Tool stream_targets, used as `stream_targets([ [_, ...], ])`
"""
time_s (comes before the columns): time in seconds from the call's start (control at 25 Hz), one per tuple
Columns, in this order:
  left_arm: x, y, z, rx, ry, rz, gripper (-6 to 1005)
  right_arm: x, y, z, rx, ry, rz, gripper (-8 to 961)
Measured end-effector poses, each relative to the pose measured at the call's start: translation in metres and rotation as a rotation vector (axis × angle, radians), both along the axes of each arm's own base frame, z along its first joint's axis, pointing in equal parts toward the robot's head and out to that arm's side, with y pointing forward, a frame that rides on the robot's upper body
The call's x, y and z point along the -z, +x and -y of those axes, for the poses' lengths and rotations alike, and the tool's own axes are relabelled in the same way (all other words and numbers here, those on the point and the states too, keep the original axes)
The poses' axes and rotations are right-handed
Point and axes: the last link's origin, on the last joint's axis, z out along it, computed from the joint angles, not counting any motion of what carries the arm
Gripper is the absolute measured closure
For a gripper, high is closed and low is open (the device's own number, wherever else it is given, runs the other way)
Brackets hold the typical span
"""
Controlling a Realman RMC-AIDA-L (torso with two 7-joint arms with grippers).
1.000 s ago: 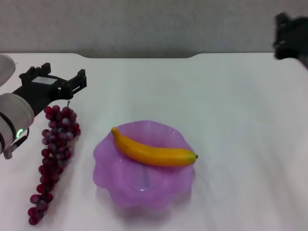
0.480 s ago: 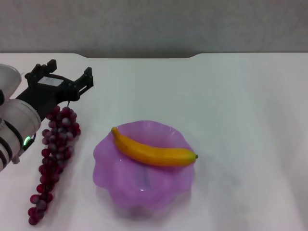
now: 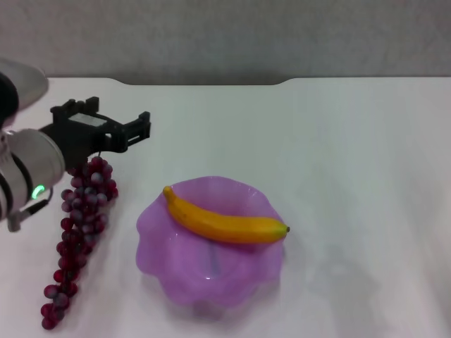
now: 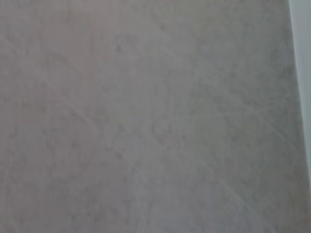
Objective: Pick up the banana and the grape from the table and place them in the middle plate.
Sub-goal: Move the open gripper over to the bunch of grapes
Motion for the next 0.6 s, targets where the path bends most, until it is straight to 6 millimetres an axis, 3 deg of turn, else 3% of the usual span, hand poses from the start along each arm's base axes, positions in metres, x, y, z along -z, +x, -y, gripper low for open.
stream_targets([
  [0.2,-0.003,-0.015,-0.015,-0.142,-0.055,-0.039,121,0.004,-0.005,-0.002,-0.018,-0.013,0.004,927],
  [0.6,0.026,-0.065,-0.032,-0.410,-0.201,-0.147,126,0.006,-0.012,-0.002,-0.048,-0.023,0.018,927],
])
